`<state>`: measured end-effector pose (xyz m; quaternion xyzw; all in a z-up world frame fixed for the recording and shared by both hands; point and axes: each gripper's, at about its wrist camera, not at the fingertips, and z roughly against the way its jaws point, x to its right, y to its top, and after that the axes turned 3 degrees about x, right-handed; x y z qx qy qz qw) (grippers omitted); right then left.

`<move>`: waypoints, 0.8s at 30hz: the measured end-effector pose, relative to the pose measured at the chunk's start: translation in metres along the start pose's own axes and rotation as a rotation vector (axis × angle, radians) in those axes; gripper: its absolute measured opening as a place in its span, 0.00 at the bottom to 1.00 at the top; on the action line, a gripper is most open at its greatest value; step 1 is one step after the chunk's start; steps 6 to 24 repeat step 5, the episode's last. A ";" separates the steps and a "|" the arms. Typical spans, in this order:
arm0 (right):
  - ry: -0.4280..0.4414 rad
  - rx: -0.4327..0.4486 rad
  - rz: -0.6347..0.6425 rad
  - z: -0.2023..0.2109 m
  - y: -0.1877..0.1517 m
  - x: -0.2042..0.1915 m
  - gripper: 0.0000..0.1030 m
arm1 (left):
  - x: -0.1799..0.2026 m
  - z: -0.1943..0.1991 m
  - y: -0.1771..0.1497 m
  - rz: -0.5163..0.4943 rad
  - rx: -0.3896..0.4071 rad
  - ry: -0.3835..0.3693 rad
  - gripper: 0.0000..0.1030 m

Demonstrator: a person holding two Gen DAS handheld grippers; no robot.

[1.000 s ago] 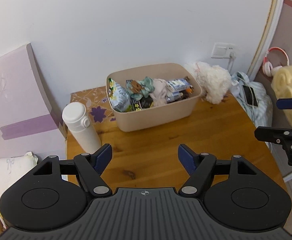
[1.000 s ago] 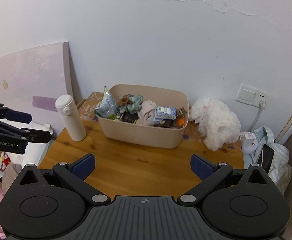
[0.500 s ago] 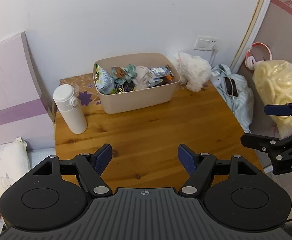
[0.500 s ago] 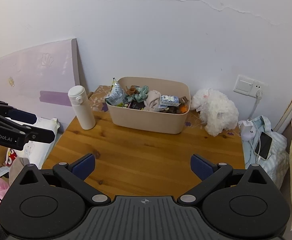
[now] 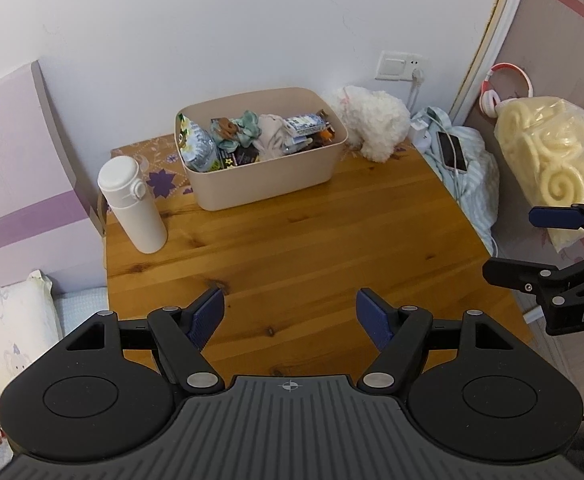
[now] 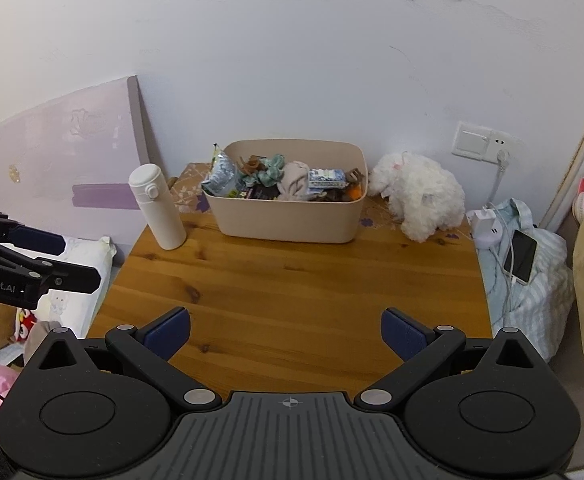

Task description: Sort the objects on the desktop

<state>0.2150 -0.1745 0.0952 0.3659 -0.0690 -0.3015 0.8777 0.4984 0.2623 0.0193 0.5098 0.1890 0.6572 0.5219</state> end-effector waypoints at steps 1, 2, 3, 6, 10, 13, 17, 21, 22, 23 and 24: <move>-0.003 -0.001 -0.002 0.000 0.000 0.001 1.00 | 0.000 -0.001 0.000 0.002 -0.003 -0.003 0.72; -0.005 -0.002 -0.004 -0.001 0.000 0.002 1.00 | 0.001 -0.002 0.001 0.000 -0.006 -0.002 0.72; -0.009 -0.004 -0.005 -0.002 0.000 0.002 1.00 | 0.002 -0.003 0.001 -0.001 -0.007 0.000 0.72; -0.012 -0.009 -0.009 -0.003 0.000 0.004 1.00 | 0.002 -0.004 0.001 0.003 -0.014 -0.007 0.72; -0.012 -0.009 -0.009 -0.003 0.000 0.004 1.00 | 0.002 -0.004 0.001 0.003 -0.014 -0.007 0.72; -0.012 -0.009 -0.009 -0.003 0.000 0.004 1.00 | 0.002 -0.004 0.001 0.003 -0.014 -0.007 0.72; -0.012 -0.009 -0.009 -0.003 0.000 0.004 1.00 | 0.002 -0.004 0.001 0.003 -0.014 -0.007 0.72; -0.012 -0.009 -0.009 -0.003 0.000 0.004 1.00 | 0.002 -0.004 0.001 0.003 -0.014 -0.007 0.72; -0.012 -0.009 -0.009 -0.003 0.000 0.004 1.00 | 0.002 -0.004 0.001 0.003 -0.014 -0.007 0.72; -0.012 -0.009 -0.009 -0.003 0.000 0.004 1.00 | 0.002 -0.004 0.001 0.003 -0.014 -0.007 0.72; -0.012 -0.009 -0.009 -0.003 0.000 0.004 1.00 | 0.002 -0.004 0.001 0.003 -0.014 -0.007 0.72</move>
